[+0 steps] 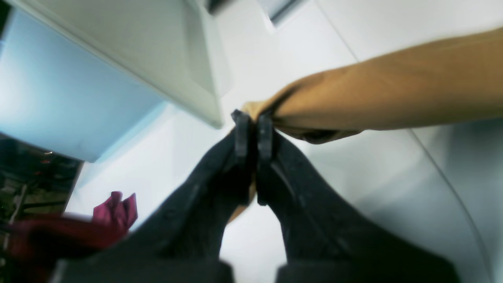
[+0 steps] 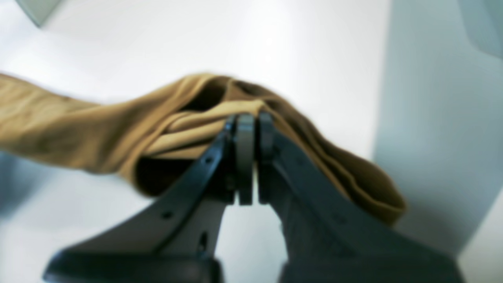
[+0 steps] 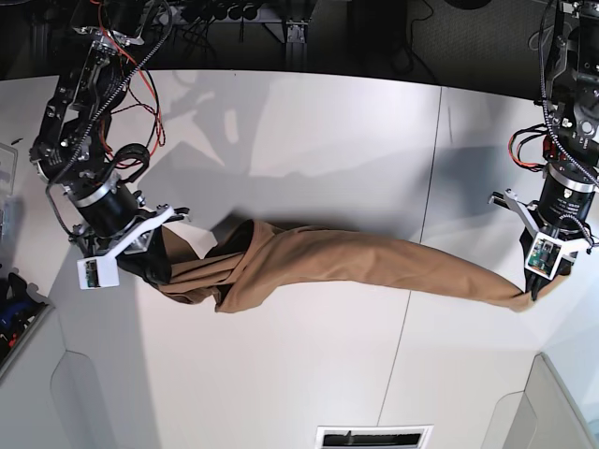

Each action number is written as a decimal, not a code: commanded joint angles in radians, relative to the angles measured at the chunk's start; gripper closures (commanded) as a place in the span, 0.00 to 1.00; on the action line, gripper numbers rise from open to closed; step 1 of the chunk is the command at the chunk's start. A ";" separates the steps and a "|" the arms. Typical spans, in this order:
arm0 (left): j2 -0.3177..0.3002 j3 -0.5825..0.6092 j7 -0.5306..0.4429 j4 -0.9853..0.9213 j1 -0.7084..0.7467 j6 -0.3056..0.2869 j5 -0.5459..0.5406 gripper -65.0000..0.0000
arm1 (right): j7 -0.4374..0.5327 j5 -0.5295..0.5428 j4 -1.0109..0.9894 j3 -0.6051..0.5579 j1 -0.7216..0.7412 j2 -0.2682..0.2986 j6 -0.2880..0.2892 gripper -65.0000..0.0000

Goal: Layout the t-shirt on the table in an organized manner, then fold the t-shirt properly
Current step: 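Lay the shirt flat, release, and move the left gripper to a new edge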

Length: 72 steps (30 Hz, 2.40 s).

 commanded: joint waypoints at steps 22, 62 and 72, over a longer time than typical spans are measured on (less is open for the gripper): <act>0.017 0.349 -0.016 -0.728 -0.430 -0.367 -0.177 0.45 | 0.034 0.081 -0.330 0.098 0.119 0.035 0.012 0.42; 0.225 0.312 0.061 -0.406 -0.068 -0.433 -0.320 0.45 | 0.146 -0.064 -0.406 0.119 0.159 -0.080 -0.170 0.42; 0.225 0.312 0.034 -0.438 -0.068 -0.436 -0.348 0.45 | 0.200 -0.110 -0.414 0.087 0.175 -0.134 -0.166 0.42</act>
